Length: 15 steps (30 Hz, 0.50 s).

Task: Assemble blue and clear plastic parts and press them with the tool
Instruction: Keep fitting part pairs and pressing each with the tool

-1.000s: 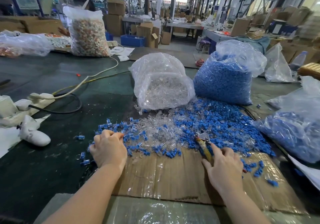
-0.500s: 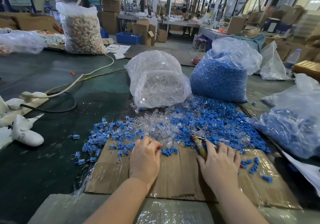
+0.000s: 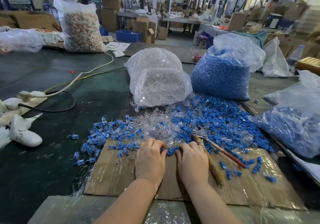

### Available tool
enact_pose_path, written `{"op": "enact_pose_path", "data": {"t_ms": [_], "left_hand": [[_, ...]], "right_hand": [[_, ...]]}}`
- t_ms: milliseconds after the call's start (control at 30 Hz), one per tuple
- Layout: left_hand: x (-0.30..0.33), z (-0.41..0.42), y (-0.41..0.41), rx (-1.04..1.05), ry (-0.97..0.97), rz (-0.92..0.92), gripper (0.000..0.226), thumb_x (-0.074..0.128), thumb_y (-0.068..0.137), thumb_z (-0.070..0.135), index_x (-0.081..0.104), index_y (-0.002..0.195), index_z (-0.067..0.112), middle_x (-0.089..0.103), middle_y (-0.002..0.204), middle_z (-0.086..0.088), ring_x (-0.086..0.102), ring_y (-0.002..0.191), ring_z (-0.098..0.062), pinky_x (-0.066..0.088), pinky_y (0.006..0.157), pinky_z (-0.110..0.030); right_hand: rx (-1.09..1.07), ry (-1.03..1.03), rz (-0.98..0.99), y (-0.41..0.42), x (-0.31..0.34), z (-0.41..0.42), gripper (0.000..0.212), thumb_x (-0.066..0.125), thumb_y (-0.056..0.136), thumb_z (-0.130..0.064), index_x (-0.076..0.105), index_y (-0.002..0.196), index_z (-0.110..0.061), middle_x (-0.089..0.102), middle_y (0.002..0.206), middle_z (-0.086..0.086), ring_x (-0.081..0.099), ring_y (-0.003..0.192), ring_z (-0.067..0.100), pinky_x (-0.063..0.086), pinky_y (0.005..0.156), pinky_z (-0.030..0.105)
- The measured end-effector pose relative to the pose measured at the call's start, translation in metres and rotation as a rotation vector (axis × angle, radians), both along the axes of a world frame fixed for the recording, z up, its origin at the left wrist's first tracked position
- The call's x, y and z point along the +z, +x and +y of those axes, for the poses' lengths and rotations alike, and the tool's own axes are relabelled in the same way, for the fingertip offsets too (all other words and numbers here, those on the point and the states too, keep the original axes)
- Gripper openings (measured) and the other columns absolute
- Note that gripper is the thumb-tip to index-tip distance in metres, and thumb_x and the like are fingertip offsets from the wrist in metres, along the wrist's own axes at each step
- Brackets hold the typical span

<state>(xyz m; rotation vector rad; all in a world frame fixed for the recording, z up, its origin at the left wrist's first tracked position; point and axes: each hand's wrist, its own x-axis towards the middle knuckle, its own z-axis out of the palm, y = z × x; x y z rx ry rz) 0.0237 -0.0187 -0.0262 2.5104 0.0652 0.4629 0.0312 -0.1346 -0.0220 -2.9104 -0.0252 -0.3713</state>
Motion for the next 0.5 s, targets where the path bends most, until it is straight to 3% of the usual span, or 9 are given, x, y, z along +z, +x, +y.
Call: {"op": "enact_pose_path", "data": {"t_ms": [267, 500], "left_hand": [[0.009, -0.007, 0.013, 0.003, 0.073, 0.042, 0.035, 0.049, 0.092, 0.043, 0.052, 0.126, 0.035, 0.041, 0.103, 0.011, 0.037, 0.104, -0.009, 0.030, 0.096, -0.024], [0.012, -0.010, 0.015, 0.007, 0.063, 0.074, 0.026, 0.054, 0.089, 0.043, 0.057, 0.113, 0.037, 0.043, 0.106, 0.012, 0.036, 0.107, -0.009, 0.025, 0.097, -0.026]], "right_hand": [[0.003, 0.119, -0.077, -0.002, -0.006, -0.001, 0.022, 0.044, 0.096, -0.035, 0.058, 0.105, -0.021, 0.056, 0.106, -0.003, 0.049, 0.099, 0.017, 0.038, 0.087, 0.030], [0.018, 0.182, -0.101, -0.006, -0.003, 0.000, 0.013, 0.052, 0.092, -0.027, 0.059, 0.091, -0.016, 0.059, 0.094, 0.000, 0.052, 0.089, 0.021, 0.040, 0.080, 0.033]]}}
